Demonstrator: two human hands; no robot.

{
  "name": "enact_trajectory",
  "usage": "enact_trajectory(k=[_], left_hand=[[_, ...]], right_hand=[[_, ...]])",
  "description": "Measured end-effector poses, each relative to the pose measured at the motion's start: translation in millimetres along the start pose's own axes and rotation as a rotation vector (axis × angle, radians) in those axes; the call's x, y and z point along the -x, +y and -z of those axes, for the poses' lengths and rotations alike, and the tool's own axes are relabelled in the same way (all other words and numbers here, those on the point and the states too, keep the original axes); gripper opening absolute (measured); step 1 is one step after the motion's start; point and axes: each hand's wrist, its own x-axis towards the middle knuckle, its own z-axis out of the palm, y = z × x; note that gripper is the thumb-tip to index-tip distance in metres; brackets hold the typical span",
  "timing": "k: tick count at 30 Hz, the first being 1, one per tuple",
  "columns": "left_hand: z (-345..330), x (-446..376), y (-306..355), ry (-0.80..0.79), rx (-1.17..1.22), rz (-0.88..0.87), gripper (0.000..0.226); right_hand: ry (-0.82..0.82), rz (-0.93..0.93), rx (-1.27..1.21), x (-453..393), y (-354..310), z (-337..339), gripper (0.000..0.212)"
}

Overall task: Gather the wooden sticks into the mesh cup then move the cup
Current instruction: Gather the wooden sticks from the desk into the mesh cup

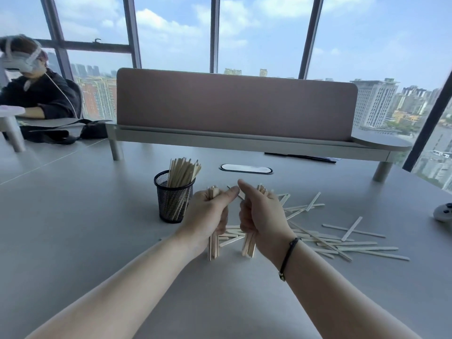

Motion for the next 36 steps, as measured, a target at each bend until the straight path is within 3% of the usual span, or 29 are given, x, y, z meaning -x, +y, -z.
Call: enact_trajectory(k=[5,11,14,20,23,25,27,29,32,34,36], left_hand=[[23.9,-14.0,49.7,0.095,0.081,-0.061,0.057],[73.2,-59.8,116.7,0.392,0.147,-0.254,0.058],[89.4,-79.0,107.9,0.492,-0.033,-0.240,0.053],[115.6,-94.1,58.5,0.516,-0.376,-0.184,0.028],[122.7,-91.1,54.9,0.580,-0.558,-0.199,0.045],[118.2,-80.7,56.3,0.603,-0.671,-0.314,0.054],[105.2,-63.1,58.6,0.613,-0.814,-0.596,0.050],[85.2,-41.8,55.0,0.508,-0.951,-0.894,0.037],[52.2,-12.5,31.7,0.109,-1.078,-1.035,0.018],[31.5,-1.4,9.6,-0.168,-1.209,-0.878,0.031],[18.0,0.9,-10.8,-0.355,-1.443,-0.499,0.070]], right_hand=[[-0.064,-0.003,-0.075,-15.0,-24.4,-34.2,0.059],[-0.065,0.162,-0.165,-50.7,-76.7,-105.2,0.072],[-0.047,0.215,-0.096,-67.2,-74.5,-136.3,0.064],[0.017,0.286,0.144,-89.3,-41.6,-149.2,0.032],[0.045,0.365,0.317,-89.3,-40.2,-135.8,0.011],[0.026,0.400,0.370,-87.3,-41.9,-119.1,0.008],[0.012,0.441,0.424,-83.2,-42.3,-96.5,0.009],[0.018,0.472,0.500,-79.8,-36.8,-67.8,0.005],[-0.005,0.447,0.729,-72.7,-20.0,-12.4,0.010],[-0.054,0.342,0.942,-62.7,-8.9,28.3,0.010],[-0.118,0.213,1.196,-45.2,-3.9,67.2,0.030]])
